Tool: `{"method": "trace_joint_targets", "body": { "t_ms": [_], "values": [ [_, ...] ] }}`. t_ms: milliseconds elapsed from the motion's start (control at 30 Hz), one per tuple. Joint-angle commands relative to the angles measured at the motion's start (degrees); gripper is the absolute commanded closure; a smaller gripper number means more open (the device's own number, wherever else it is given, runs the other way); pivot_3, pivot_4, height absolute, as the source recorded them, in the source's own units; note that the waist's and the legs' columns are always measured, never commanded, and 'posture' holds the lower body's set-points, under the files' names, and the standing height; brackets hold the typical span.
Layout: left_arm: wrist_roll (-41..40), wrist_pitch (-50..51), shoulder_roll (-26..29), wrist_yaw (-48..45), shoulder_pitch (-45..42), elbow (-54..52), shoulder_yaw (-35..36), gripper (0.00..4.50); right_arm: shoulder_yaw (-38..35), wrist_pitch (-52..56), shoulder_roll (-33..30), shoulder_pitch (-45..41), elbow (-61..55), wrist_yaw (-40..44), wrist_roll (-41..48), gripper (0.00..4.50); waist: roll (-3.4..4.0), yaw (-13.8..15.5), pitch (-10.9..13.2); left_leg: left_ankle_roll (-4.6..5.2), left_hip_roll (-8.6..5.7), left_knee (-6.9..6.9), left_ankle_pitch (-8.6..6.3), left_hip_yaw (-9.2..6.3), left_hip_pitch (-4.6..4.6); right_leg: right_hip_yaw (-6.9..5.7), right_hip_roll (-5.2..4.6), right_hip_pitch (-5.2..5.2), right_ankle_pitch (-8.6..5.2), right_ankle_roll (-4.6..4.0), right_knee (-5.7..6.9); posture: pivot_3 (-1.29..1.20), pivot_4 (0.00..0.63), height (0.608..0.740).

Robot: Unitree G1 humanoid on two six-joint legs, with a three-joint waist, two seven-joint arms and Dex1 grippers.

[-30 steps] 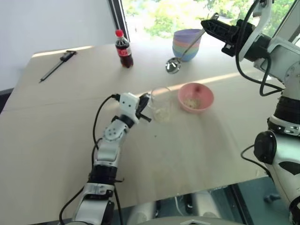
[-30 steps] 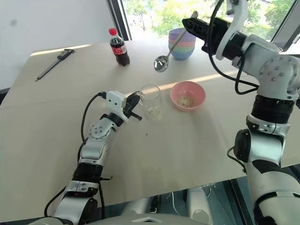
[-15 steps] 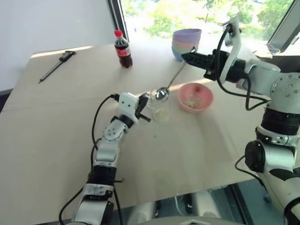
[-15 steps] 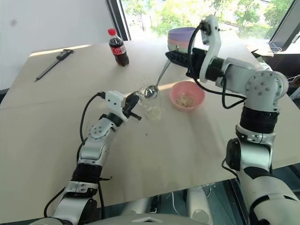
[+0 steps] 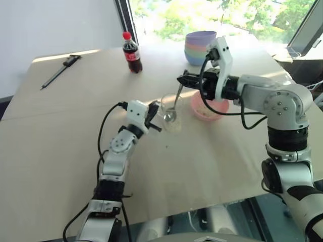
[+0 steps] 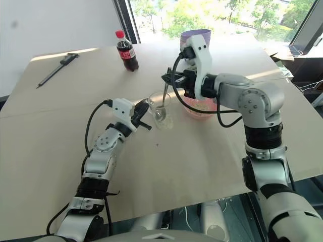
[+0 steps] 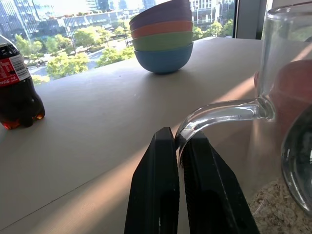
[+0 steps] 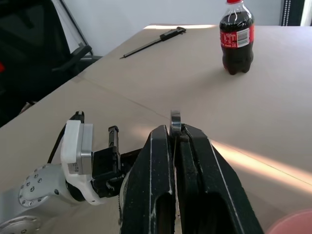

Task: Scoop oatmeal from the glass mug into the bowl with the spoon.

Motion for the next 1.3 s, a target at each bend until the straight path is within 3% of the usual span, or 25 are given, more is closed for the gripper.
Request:
{"method": "trace_joint_targets", "body": {
  "t_ms": [33, 67, 100, 200, 367, 433, 633, 767, 1033, 1233, 1300],
  "values": [
    [0.63, 0.44, 0.71, 0.55, 0.46, -1.39, 0.53, 4.43, 1.07, -2.43, 0.26, 0.40, -1.03, 1.55, -2.01, 4.50, 0.00, -0.02, 0.00, 0.00, 0.00, 0.00, 0.00, 0.00, 0.00, 0.00, 0.00, 0.00, 0.00, 0.00, 0.00, 0.00, 0.150, 0.740],
    [0.65, 0.48, 0.74, 0.60, 0.53, -1.47, 0.54, 4.43, 1.22, -2.57, 0.20, 0.56, -0.92, 1.74, -2.47, 4.50, 0.00, -0.01, 0.00, 0.00, 0.00, 0.00, 0.00, 0.00, 0.00, 0.00, 0.00, 0.00, 0.00, 0.00, 0.00, 0.00, 0.150, 0.740],
    [0.68, 0.52, 0.76, 0.65, 0.57, -1.53, 0.54, 4.50, 1.28, -2.68, 0.15, 0.66, -0.84, 1.93, -2.86, 3.78, 0.00, 0.00, 0.00, -0.01, 0.00, 0.00, 0.00, -0.01, 0.00, 0.00, 0.00, 0.00, 0.00, 0.00, 0.00, 0.00, 0.150, 0.740],
    [0.66, 0.60, 0.88, 0.74, 0.76, -1.73, 0.53, 4.50, 0.81, -2.89, 0.40, 0.65, -0.83, 2.21, -3.47, 2.79, 0.00, -0.03, 0.00, -0.01, 0.00, 0.00, 0.01, 0.00, 0.00, 0.00, 0.00, 0.00, 0.00, 0.00, 0.00, 0.00, 0.150, 0.740],
    [0.45, 0.66, 0.89, 0.57, 0.61, -1.62, 0.40, 4.50, -2.28, -4.83, 2.54, -0.35, 0.51, 0.75, -4.16, 0.44, 0.00, -0.03, 0.00, -0.02, 0.01, 0.00, 0.01, -0.01, 0.02, 0.00, 0.02, 0.00, 0.00, 0.00, 0.02, 0.00, 0.150, 0.740],
    [0.43, 0.55, 0.83, 0.51, 0.56, -1.53, 0.33, 4.50, -2.47, -5.16, 2.71, -0.19, 0.62, 0.54, -4.62, 0.44, 0.00, 0.01, 0.00, -0.03, 0.00, 0.00, 0.01, -0.01, 0.02, 0.00, 0.02, 0.00, 0.00, 0.00, 0.02, 0.00, 0.150, 0.740],
    [0.37, 0.78, 0.96, 0.35, 0.82, -1.95, 0.33, 2.38, -2.77, -6.21, 2.78, -0.01, 0.70, 0.87, -5.51, 0.35, 0.00, -0.01, 0.00, -0.03, -0.01, 0.00, 0.02, -0.02, 0.00, -0.01, 0.02, -0.02, 0.00, 0.00, 0.01, 0.00, 0.150, 0.740],
    [0.21, 1.98, 2.07, -0.08, 2.92, -5.30, 0.42, 2.38, -2.90, -6.68, 2.26, 0.14, 0.53, 1.48, -5.93, 0.35, 0.00, -0.09, 0.00, -0.03, -0.01, 0.00, 0.01, 0.00, 0.00, 0.01, 0.02, -0.01, 0.00, 0.00, 0.00, 0.00, 0.150, 0.740],
    [-3.22, 9.53, 6.64, -3.04, 12.47, -21.92, 2.17, 2.38, -6.56, -7.35, -2.31, 5.17, -2.62, 4.84, -4.14, 0.35, 0.00, 0.18, 0.00, -0.03, 0.00, -0.04, 0.01, -0.04, -0.02, 0.00, -0.02, 0.00, 0.00, 0.00, -0.08, 0.00, 0.150, 0.740],
    [-17.29, 21.02, 11.40, -6.17, 28.93, -36.88, 13.43, 2.38, -10.46, -15.50, -9.38, 19.77, -10.07, 13.22, -4.11, 0.35, 0.02, -0.05, 0.03, -0.02, 0.06, -0.15, 0.01, -0.01, -0.06, 0.11, 0.01, -0.06, -0.01, 0.00, -0.17, 0.00, 0.150, 0.740],
    [-21.81, 24.29, 12.45, -7.42, 35.66, -41.28, 16.45, 2.38, -10.93, -18.92, -14.38, 28.80, -13.30, 18.70, -5.32, 0.35, 0.03, 0.34, 0.03, -0.02, 0.08, -0.16, 0.00, -0.02, -0.05, 0.14, -0.01, -0.02, -0.02, 0.00, -0.19, 0.00, 0.150, 0.740]
  ]
}}
